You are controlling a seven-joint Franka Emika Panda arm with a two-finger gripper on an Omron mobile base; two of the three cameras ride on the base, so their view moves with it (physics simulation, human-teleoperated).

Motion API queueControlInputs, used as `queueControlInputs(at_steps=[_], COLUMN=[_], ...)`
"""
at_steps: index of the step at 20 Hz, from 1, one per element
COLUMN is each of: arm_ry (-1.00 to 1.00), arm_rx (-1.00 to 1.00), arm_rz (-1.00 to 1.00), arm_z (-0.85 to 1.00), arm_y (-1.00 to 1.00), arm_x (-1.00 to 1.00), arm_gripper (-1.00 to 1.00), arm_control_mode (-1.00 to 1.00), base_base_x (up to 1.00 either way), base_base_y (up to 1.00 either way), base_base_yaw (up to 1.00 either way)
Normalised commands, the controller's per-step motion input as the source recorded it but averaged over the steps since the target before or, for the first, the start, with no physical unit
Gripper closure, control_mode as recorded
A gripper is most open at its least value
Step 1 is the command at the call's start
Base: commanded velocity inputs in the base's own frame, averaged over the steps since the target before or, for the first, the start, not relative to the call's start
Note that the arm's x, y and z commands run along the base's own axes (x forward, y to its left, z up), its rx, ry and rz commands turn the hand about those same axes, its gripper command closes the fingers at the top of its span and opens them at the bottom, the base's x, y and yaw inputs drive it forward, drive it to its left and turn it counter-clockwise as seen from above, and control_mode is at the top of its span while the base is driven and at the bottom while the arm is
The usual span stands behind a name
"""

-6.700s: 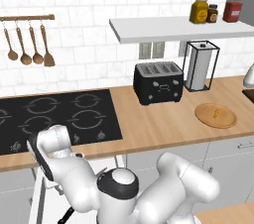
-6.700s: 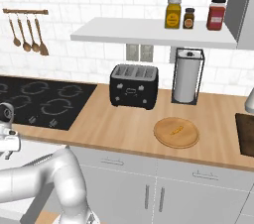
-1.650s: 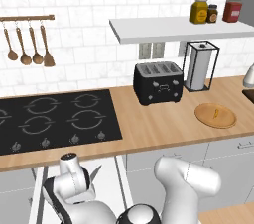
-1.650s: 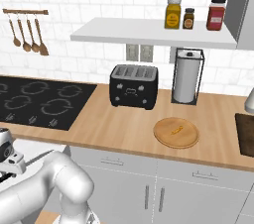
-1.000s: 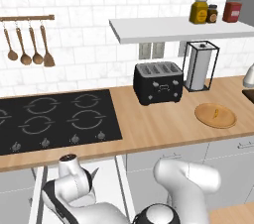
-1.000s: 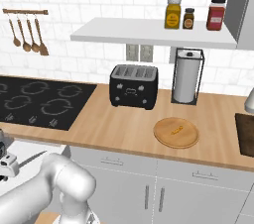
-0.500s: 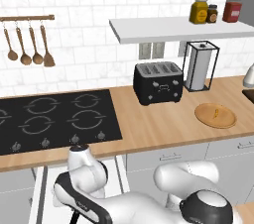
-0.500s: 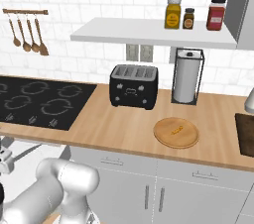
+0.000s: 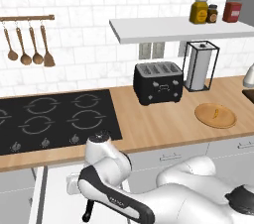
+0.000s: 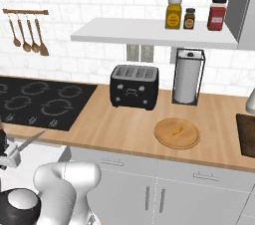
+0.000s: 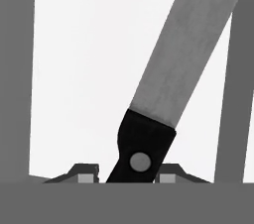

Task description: Pick up the knife from the drawer and place it on the cutting board. Then place the meat from the plate to the cutting board.

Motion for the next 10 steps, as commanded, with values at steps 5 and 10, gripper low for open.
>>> queueControlInputs(at_steps=[5, 10], arm_ry=[-0.11, 0.00], arm_rx=[0.01, 0.00], arm_rz=[0.00, 0.00], arm_z=[0.62, 0.47], arm_y=[-0.80, -0.85], arm_x=[0.53, 0.86], arm_gripper=[1.00, 1.00], arm_control_mode=[-1.00, -1.00], base_base_x=[0.00, 0.00], base_base_y=[0.00, 0.00], base_base_yaw=[0.00, 0.00])
